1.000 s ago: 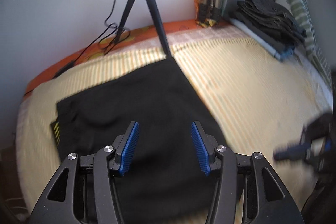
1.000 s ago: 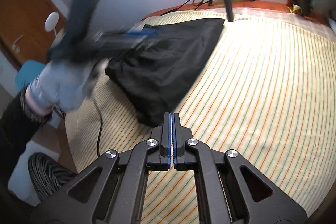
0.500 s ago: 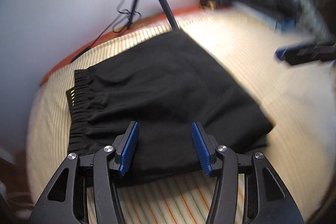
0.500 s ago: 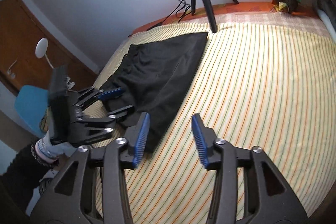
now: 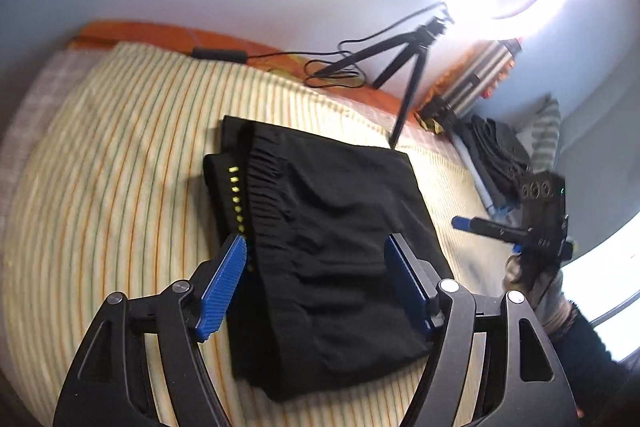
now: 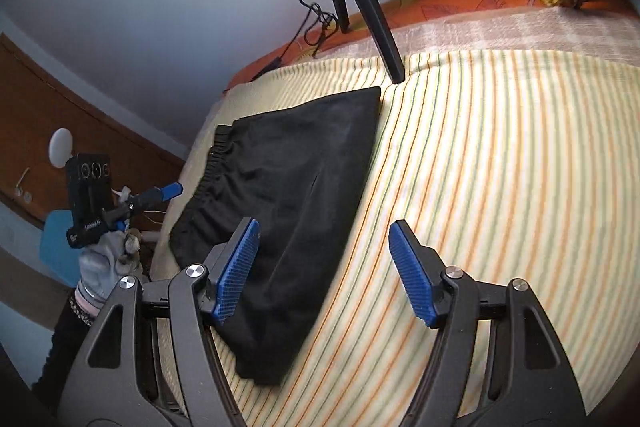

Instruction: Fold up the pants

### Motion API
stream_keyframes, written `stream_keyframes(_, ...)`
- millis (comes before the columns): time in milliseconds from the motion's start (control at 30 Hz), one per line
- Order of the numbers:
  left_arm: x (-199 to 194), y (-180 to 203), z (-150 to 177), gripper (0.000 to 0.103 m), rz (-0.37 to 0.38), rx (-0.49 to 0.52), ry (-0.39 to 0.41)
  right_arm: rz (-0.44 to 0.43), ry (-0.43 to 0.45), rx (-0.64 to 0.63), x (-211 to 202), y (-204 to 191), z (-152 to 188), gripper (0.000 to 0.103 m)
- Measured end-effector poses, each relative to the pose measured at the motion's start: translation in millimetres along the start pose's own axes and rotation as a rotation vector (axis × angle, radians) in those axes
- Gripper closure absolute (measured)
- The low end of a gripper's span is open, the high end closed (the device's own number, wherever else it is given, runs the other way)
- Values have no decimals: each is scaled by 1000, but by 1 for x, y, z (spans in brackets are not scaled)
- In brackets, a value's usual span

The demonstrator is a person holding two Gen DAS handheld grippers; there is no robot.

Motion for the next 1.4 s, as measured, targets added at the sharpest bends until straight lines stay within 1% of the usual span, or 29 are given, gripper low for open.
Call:
stream_keyframes(133, 15, -20, -2, 32, -6, -19, -18, 11, -2, 4, 20, 2, -14, 33)
stream_keyframes(267, 32, -30, -3, 32, 15, -20, -39, 24, -10, 9, 35, 6, -23, 33)
stream_keyframes(367, 40, -32, -7, 32, 41, -23, -43, -8, -8, 22, 42, 7, -31, 33)
stream_keyframes(500, 46, -37, -15, 32, 50, -10, -57, -60, -28, 43, 49, 5, -37, 33)
stream_keyframes(667, 54, -42, -24, 31, 69, -35, -47, -69, -36, 3, 60, -5, -39, 37)
stream_keyframes(733, 59, -39, -27, 31, 58, -14, -49, -77, -35, -2, 62, -9, -39, 37)
stream_keyframes(800, 63, -33, -28, 32, 31, 28, -54, -78, -40, -12, 65, -13, -38, 41)
stream_keyframes(867, 65, -29, -27, 32, 7, 71, -62, -84, -41, -19, 67, -15, -38, 42)
stream_keyframes(900, 65, -28, -26, 35, -2, 87, -63, -84, -43, -25, 66, -16, -37, 45)
stream_keyframes(933, 65, -28, -26, 43, -6, 91, -63, -78, -46, -32, 66, -16, -36, 47)
stream_keyframes(967, 64, -30, -25, 49, -11, 90, -61, -76, -50, -36, 66, -16, -35, 51)
stream_keyframes(1000, 63, -34, -24, 60, -14, 84, -59, -77, -54, -36, 66, -17, -35, 54)
stream_keyframes(1033, 63, -36, -24, 65, -16, 76, -57, -85, -57, -30, 66, -16, -35, 54)
stream_keyframes(1133, 66, -37, -25, 70, -27, 80, -45, -97, -53, -24, 68, -15, -36, 54)
stream_keyframes(1200, 68, -34, -26, 71, -38, 99, -46, -90, -49, -37, 71, -18, -37, 54)
stream_keyframes(1233, 69, -33, -27, 73, -46, 106, -46, -80, -48, -51, 70, -20, -36, 54)
stream_keyframes(1267, 69, -31, -27, 74, -46, 111, -46, -64, -43, -67, 70, -22, -35, 58)
stream_keyframes(1300, 69, -31, -27, 74, -43, 113, -46, -54, -42, -74, 71, -22, -35, 67)
stream_keyframes(1333, 69, -32, -27, 74, -46, 111, -43, -45, -46, -72, 71, -21, -34, 71)
stream_keyframes(1400, 71, -36, -29, 74, -45, 80, -21, -51, -47, -60, 72, -19, -35, 72)
Point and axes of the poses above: each gripper's, at about its wrist camera, not at the fingertips, and x roughly the way its jaws point, y to its right, z to its underside, the point moved 7 cm from there along x, roughly the way its jaws point, and after that the axes turned 14 degrees about x, right-handed, at the moved point
